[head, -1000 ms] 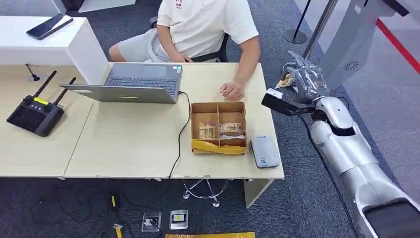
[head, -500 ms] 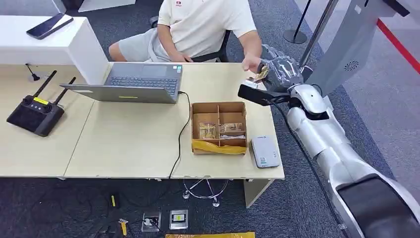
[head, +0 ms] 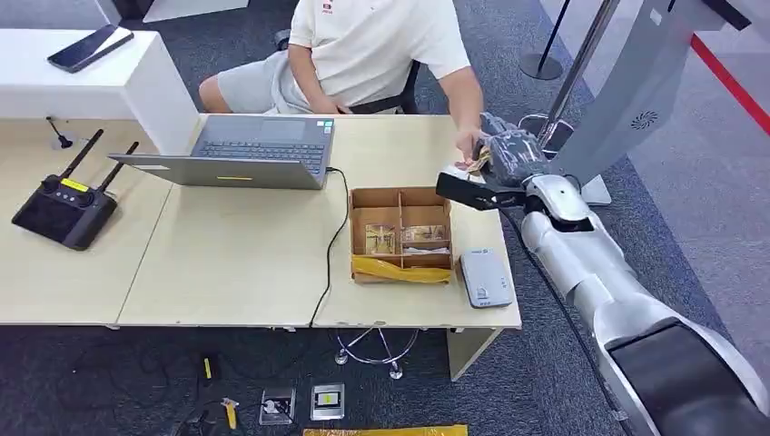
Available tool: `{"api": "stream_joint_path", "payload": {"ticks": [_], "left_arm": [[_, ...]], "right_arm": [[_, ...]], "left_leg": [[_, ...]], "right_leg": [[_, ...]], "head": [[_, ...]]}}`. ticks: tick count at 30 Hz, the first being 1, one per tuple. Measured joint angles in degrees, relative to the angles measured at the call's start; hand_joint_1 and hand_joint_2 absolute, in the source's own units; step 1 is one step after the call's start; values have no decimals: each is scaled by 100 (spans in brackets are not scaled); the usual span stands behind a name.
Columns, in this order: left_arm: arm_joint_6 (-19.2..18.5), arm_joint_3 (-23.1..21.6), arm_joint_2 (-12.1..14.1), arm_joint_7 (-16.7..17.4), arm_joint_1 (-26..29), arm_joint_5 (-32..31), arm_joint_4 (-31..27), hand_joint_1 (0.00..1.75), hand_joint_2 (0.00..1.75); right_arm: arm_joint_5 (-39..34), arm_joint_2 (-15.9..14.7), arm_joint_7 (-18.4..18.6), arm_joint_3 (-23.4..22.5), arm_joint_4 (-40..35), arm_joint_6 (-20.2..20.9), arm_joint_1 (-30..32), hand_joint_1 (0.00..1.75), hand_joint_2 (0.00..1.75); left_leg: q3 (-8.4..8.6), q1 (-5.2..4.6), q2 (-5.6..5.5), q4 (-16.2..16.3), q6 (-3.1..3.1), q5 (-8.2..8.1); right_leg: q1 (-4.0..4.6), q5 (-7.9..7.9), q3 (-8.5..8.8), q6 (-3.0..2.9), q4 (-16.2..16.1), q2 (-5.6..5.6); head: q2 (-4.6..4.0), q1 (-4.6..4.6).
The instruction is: Pass the card to the sensor for recognition and then transmit it.
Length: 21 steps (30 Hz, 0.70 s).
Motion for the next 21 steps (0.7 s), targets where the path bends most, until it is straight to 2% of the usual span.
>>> {"api": "stream_joint_path", "payload": {"ticks": [9, 15, 21], "left_arm": [[4, 2, 0, 2, -17, -74, 2, 0, 175], [112, 4, 0, -42, 32, -13, 2, 0, 175], [253, 22, -2, -105, 172, 26, 2, 0, 175]], "right_arm": [[-68, -24, 57, -42, 114, -400, 6, 0, 175], [-265, -120, 63, -186, -53, -328, 21, 0, 175], [-522, -478, 304, -450, -673, -20, 313, 0, 175]], "left_leg": [[0, 0, 2, 0, 0, 0], [1, -1, 2, 1, 0, 0], [2, -1, 2, 1, 1, -2]], "right_leg": [[0, 0, -1, 0, 0, 5], [-1, 1, -1, 0, 0, 4], [-1, 0, -1, 0, -2, 2]], "head": [[0, 2], [0, 2], [0, -2]]}}
